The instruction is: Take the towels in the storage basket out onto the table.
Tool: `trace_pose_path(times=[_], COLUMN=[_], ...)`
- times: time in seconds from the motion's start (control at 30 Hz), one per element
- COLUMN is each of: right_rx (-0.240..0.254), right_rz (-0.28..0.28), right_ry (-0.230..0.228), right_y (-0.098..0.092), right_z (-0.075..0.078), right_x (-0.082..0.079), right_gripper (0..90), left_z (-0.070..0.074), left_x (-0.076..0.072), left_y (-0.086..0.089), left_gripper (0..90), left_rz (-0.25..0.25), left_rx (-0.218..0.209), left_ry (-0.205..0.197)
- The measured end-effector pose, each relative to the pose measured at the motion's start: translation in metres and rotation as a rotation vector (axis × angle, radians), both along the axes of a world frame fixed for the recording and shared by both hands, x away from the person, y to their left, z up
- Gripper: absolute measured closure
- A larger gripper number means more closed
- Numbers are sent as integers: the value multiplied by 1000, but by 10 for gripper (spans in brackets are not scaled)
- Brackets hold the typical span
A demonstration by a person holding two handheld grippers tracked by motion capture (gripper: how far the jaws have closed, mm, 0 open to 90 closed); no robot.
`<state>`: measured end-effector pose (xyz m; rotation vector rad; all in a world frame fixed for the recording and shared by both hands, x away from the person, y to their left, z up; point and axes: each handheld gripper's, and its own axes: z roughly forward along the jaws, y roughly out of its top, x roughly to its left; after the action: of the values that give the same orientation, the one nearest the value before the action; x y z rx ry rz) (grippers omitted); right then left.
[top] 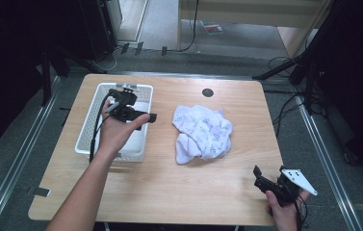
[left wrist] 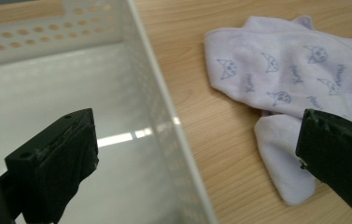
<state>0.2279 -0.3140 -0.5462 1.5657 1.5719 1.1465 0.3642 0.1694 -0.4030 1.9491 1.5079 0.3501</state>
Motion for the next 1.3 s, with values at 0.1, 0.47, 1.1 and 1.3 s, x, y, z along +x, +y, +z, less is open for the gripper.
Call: trace_pose_path(times=[0.1,0.47,1.1,1.3], right_rx=[1,-7,-13,-14], right_rz=[0,-1,-12,-13], right_ry=[1,3,4,4], right_y=[0,0,1,1], right_z=[0,0,0,0], right_x=[0,1,1,1], right_gripper=[26,26,26,26], left_z=[3,5,-50,-82], left_x=[-9,-43,-142,-169], left_y=[19,80,166,180], left_gripper=[0,0,0,0], left_rz=[22,108,317,356], left_rx=[8,34,-82,-85], left_ry=[-15,-62,-247,-293])
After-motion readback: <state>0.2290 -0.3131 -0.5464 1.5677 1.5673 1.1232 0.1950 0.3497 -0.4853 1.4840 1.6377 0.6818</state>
